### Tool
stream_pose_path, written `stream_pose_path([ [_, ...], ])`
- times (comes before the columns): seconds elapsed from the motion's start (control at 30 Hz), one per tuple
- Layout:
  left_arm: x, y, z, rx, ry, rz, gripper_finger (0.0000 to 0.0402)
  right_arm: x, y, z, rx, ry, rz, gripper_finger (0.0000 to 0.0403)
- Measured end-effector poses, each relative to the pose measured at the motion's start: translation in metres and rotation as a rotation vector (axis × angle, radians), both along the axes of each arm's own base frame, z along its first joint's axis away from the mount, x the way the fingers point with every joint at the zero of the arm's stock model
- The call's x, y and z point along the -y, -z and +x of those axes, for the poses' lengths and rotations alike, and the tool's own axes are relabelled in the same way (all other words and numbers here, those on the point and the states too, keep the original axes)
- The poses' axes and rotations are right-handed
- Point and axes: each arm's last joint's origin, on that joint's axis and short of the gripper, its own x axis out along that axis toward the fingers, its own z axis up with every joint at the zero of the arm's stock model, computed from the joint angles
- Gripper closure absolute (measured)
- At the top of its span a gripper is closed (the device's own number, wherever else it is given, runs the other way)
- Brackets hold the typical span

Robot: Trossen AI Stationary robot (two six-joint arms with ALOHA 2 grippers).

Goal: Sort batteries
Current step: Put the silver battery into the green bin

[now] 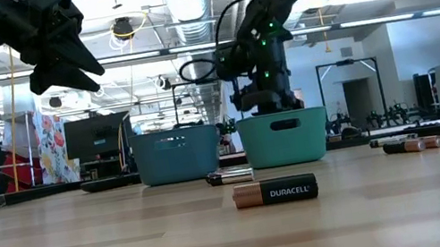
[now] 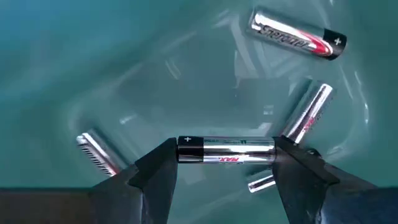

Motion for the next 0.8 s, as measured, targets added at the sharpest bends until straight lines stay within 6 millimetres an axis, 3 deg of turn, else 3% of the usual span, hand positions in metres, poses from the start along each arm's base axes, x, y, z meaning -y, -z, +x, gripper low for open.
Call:
stream_pose_path([
  [0.17, -0.0001, 0.0, 0.0, 0.0, 0.0, 0.0, 0.0216, -0.0012, 0.0078, 0.0025, -0.014, -0.002, 0.005, 0.0154],
  [0.8, -0.0001, 0.0, 0.0, 0.0, -0.001, 0.0, 0.0216, 0.001, 0.0055, 0.0063, 0.036, 0.052, -0.011, 0.0153],
])
